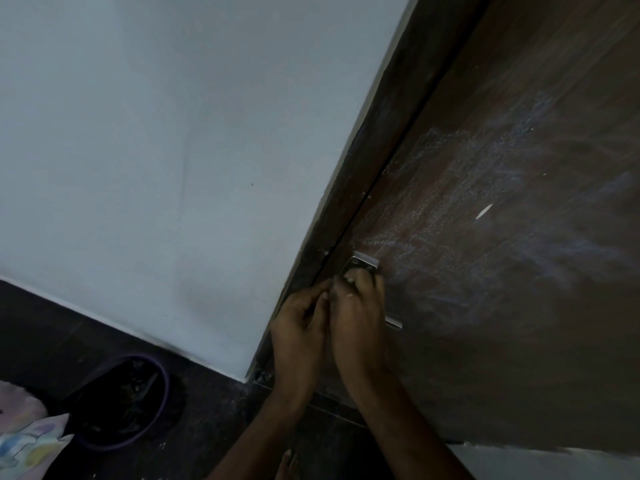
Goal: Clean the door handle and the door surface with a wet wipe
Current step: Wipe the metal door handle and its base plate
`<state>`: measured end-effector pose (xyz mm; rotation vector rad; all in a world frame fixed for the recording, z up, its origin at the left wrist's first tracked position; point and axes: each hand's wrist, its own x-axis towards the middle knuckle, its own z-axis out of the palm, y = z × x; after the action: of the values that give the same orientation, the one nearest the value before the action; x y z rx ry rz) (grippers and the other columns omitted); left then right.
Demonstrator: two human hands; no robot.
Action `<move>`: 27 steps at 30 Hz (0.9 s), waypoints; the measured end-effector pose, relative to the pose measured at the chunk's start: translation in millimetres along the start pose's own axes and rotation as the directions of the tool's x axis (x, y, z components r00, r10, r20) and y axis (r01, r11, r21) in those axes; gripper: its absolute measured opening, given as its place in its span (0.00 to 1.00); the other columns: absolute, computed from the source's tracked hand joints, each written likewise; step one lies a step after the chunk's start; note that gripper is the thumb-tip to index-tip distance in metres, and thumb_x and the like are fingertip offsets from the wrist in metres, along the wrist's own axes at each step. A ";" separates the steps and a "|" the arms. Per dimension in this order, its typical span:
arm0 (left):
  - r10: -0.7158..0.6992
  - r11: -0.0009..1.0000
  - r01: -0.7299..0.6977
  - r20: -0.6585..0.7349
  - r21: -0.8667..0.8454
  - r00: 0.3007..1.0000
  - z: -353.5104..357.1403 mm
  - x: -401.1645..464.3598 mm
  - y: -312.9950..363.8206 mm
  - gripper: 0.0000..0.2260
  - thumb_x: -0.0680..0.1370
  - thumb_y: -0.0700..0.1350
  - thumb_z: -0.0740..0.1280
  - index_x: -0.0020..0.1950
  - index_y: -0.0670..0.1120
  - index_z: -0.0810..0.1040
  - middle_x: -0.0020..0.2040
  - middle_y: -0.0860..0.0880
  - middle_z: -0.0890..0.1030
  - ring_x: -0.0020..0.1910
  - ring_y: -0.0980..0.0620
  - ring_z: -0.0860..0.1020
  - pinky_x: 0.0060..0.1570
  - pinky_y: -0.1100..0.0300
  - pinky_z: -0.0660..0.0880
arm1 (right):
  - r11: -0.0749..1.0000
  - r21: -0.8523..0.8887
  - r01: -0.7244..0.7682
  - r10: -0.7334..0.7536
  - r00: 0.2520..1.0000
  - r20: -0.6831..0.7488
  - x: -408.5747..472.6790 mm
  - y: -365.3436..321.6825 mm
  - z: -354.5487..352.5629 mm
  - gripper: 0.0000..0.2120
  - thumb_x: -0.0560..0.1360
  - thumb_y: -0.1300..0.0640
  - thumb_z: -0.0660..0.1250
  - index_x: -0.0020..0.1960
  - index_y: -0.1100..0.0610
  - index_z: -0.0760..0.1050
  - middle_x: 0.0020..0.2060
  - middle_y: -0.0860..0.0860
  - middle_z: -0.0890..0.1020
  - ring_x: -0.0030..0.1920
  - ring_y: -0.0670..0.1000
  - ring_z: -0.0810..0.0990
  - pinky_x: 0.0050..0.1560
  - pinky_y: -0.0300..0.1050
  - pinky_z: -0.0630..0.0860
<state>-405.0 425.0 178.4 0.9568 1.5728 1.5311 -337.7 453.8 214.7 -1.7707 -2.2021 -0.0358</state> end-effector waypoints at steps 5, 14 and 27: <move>-0.024 1.000 0.024 0.078 0.001 0.997 5.2 8.3 9.1 0.08 0.81 0.46 0.67 0.52 0.49 0.86 0.44 0.54 0.86 0.44 0.60 0.83 0.44 0.60 0.78 | 0.939 0.340 -0.046 0.089 0.990 -0.112 -4.5 11.5 -11.3 0.11 0.76 0.66 0.71 0.58 0.58 0.81 0.52 0.52 0.85 0.52 0.48 0.83 0.54 0.35 0.77; -0.235 0.966 0.229 -0.041 -0.118 0.971 17.1 24.3 3.7 0.05 0.76 0.41 0.74 0.49 0.48 0.88 0.36 0.57 0.86 0.39 0.62 0.84 0.35 0.76 0.73 | 0.849 0.490 -0.198 0.301 0.943 -0.141 -10.2 27.8 -12.1 0.08 0.76 0.65 0.71 0.52 0.55 0.83 0.46 0.48 0.86 0.43 0.40 0.81 0.41 0.20 0.73; -0.191 0.980 0.188 -0.038 -0.071 0.981 19.4 27.9 -3.9 0.07 0.76 0.39 0.73 0.52 0.46 0.87 0.37 0.62 0.84 0.42 0.64 0.84 0.38 0.77 0.74 | 0.858 0.490 -0.155 0.267 0.949 -0.168 -4.7 34.0 -6.5 0.10 0.77 0.67 0.69 0.56 0.58 0.83 0.49 0.50 0.84 0.45 0.30 0.75 0.46 0.19 0.70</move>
<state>-400.6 458.6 173.9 0.7177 1.5849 1.4707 -302.8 455.9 213.7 -1.6188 -1.6591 0.3067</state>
